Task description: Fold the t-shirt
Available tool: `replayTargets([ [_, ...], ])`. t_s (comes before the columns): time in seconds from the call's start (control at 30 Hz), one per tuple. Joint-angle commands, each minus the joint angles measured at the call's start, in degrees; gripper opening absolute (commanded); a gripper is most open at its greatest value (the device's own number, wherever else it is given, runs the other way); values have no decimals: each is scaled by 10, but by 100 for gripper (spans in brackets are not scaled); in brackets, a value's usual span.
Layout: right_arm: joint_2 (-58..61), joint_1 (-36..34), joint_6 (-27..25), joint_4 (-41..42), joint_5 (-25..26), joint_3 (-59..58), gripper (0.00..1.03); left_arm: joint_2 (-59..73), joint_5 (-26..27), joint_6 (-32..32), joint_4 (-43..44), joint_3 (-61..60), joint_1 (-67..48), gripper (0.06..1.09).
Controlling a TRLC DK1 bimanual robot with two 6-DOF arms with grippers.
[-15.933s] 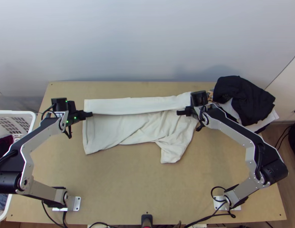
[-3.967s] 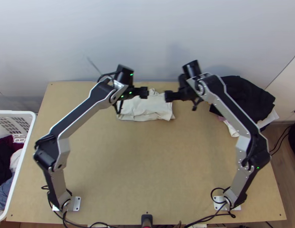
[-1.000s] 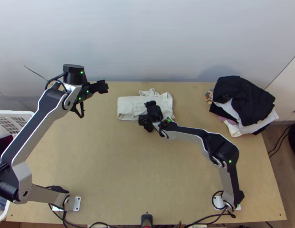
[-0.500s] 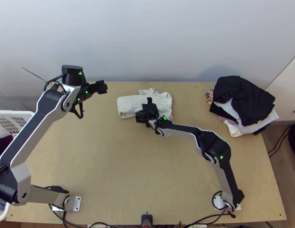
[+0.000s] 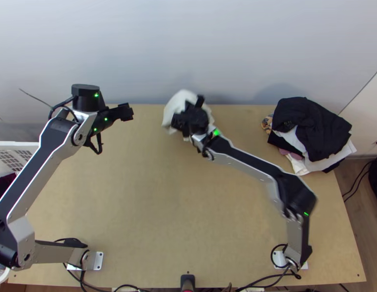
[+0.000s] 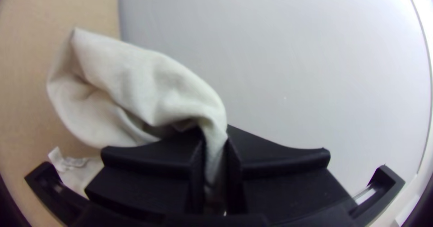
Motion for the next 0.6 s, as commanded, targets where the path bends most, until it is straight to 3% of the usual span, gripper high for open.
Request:
replayTargets([
  [0.0, -104, -12, 8, -21, 54, -5, 3, -28, -2, -1, -13, -15, 7, 104],
  [0.17, -203, -48, 8, -30, 99, -32, 3, -59, -2, -1, -16, -48, 24, 104],
  [0.33, -320, -136, 8, -26, 123, -74, 3, -88, -2, -2, -16, -94, 36, 104],
  [0.5, -426, -255, 5, -38, 119, -126, 3, -100, -3, -2, -16, -125, 41, 104],
  [0.57, -459, -315, 6, -48, 94, -152, 3, -101, -3, -2, -16, -132, 41, 104],
])
